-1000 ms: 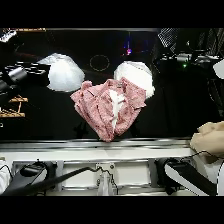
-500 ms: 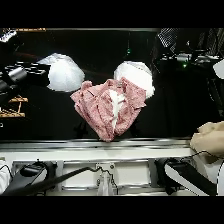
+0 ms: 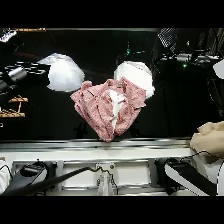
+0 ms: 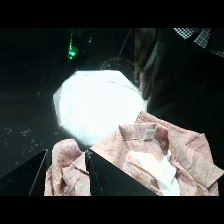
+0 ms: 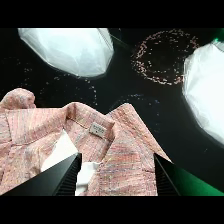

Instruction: Fold the clothes and pants, and hang the long-sleeved shirts on hangers.

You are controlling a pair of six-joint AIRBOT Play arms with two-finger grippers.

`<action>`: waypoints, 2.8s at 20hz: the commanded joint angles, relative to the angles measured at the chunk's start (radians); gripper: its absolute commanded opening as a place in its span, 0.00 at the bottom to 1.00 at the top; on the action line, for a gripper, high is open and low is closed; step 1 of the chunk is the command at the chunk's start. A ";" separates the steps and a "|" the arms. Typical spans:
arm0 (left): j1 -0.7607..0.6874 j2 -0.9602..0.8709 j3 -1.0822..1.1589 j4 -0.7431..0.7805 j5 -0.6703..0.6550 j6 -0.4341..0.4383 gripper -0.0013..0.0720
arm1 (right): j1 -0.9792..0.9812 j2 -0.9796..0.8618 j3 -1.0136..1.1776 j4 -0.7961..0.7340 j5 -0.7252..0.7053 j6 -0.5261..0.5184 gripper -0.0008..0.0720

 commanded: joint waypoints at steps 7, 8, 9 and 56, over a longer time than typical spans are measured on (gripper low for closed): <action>-0.002 -0.011 0.000 -0.063 0.080 0.000 0.35 | 0.001 -0.001 0.000 0.011 -0.070 0.000 0.74; -0.002 -0.011 0.000 -0.077 0.080 0.000 0.35 | 0.001 -0.001 0.000 0.011 -0.106 0.001 0.74; -0.002 -0.015 0.000 -0.100 0.080 0.000 0.35 | 0.001 -0.001 0.000 0.018 -0.117 0.018 0.73; -0.193 -0.681 0.490 -0.647 -0.433 0.409 0.03 | 0.208 -0.093 -0.271 -0.147 -0.045 0.706 0.74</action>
